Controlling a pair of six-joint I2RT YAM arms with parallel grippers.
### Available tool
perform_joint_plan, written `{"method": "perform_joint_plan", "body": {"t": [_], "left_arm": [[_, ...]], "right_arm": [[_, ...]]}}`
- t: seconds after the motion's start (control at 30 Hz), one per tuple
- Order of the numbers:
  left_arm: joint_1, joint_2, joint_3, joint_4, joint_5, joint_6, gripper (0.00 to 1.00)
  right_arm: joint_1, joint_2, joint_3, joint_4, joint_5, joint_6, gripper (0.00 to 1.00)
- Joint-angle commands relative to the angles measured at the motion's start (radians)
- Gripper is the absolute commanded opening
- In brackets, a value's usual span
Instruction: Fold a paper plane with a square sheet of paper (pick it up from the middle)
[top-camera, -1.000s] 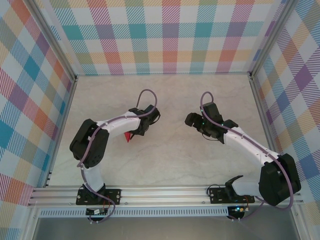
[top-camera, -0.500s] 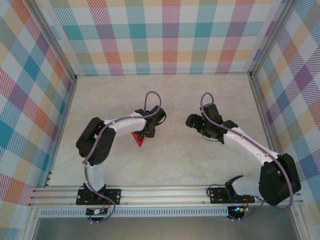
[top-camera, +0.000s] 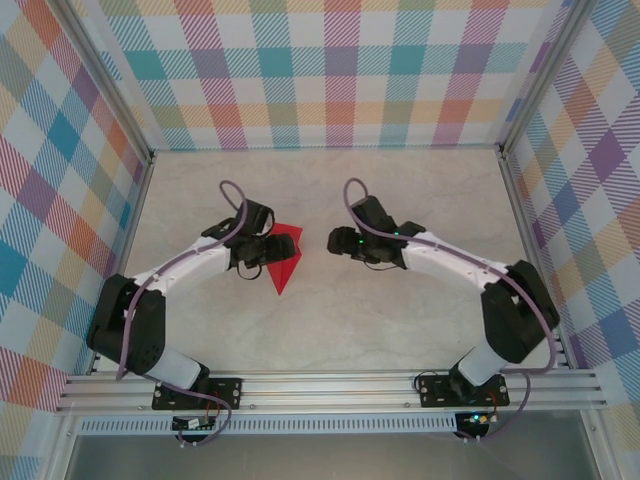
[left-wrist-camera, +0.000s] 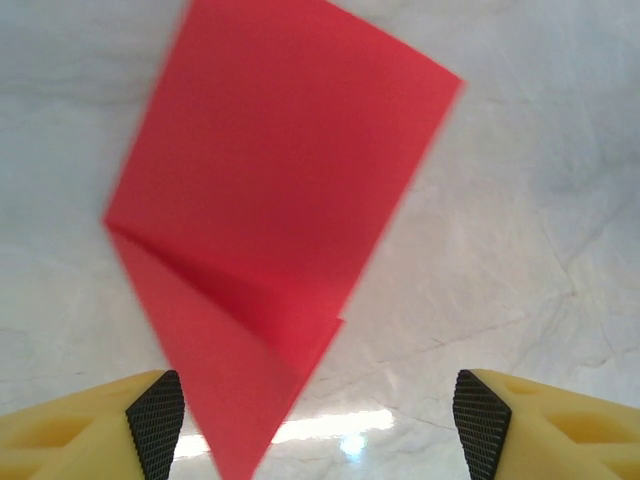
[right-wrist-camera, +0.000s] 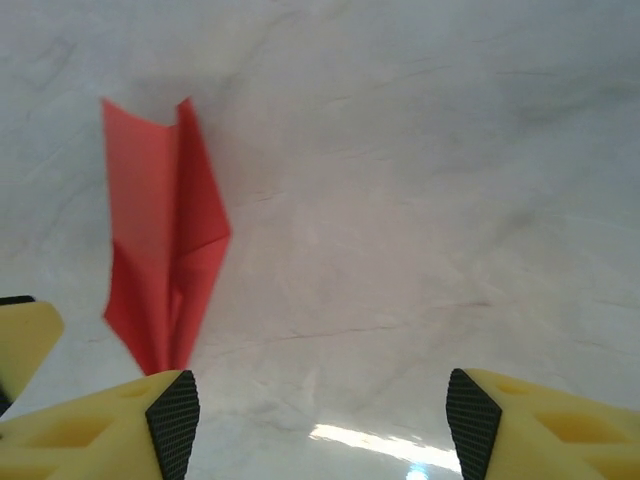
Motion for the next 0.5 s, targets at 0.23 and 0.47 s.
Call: {"method": "perform_joint_plan", "body": {"t": [0.23,0.47], "left_arm": [[0.250,-0.142,-0.234,0.170,0.160,-0.197,0.72],[0.298,-0.096,-0.272,0.235,0.249,-0.221,0.62]], "right_arm": [[0.170,0.309,0.351,-0.037,-0.120,-0.098,0.46],[0.195,0.445,0.470,-0.060,-0.240,-0.111,0.30]]}}
